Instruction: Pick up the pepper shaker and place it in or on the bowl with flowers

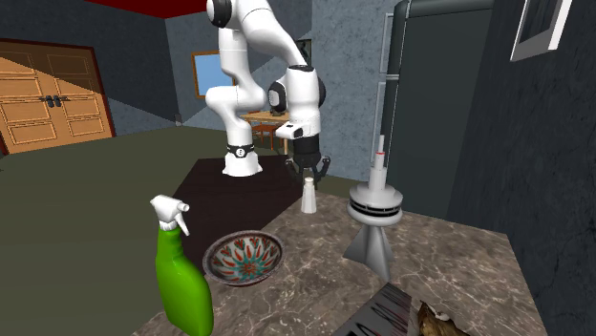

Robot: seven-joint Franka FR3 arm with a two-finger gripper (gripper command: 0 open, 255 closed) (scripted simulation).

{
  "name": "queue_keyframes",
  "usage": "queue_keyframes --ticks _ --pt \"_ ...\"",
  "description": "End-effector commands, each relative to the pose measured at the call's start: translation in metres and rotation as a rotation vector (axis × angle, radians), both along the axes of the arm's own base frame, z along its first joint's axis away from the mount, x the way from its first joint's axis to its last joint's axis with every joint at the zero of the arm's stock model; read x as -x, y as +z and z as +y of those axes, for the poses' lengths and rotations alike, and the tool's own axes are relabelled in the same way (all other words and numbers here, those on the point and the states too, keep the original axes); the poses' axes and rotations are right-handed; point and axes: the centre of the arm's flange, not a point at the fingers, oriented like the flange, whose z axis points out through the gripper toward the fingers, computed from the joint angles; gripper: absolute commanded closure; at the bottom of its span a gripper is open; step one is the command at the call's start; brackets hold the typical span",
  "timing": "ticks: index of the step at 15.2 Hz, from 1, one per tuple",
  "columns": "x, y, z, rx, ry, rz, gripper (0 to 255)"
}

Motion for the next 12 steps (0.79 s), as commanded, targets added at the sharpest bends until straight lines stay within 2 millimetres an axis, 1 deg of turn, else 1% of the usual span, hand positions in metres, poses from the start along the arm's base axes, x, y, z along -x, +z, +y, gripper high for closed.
queue_keyframes --ticks 1,12 --pt "0.0 0.008 0.0 0.0 0.0 0.0 255" --pt "0.0 0.066 0.0 0.0 0.0 0.0 255"
